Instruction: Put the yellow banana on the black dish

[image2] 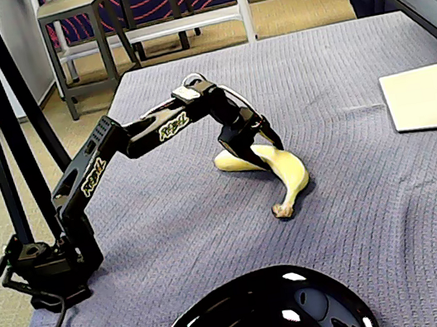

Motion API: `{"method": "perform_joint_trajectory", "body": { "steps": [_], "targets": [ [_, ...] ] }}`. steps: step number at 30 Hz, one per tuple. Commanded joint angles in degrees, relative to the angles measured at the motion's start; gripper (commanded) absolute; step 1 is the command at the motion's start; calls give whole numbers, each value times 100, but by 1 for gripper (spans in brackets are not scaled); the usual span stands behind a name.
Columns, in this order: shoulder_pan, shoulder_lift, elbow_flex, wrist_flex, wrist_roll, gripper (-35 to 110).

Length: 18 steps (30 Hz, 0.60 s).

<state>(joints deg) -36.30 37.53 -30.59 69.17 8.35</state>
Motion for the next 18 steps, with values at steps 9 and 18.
{"method": "perform_joint_trajectory", "body": {
  "steps": [9,18],
  "targets": [
    [132,967,264,396,62,0],
    [44,1292,439,211,18,0]
  ]
}}
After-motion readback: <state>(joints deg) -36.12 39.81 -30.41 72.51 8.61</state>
